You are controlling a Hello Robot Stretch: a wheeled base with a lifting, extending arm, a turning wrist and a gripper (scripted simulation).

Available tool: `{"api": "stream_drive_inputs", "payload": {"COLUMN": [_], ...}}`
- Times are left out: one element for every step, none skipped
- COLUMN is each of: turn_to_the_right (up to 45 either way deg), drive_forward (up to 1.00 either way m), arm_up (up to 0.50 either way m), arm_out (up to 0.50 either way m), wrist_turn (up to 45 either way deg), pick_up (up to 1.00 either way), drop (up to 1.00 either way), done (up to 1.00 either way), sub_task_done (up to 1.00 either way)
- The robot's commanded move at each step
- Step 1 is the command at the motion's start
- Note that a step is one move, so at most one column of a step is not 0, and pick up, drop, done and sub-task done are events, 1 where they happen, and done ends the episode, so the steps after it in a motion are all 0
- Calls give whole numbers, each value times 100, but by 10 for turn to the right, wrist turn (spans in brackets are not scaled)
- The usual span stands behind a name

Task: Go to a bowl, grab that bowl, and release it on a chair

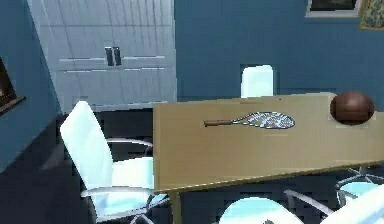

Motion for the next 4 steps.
{"api": "stream_drive_inputs", "payload": {"turn_to_the_right": [-450, -450, -150, -450], "drive_forward": [0, 0, 0, 0], "arm_up": [0, 0, 0, 0], "arm_out": [0, 0, 0, 0], "wrist_turn": [0, 0, 0, 0], "pick_up": [0, 0, 0, 0], "drop": [0, 0, 0, 0], "done": [0, 0, 0, 0], "sub_task_done": [0, 0, 0, 0]}}
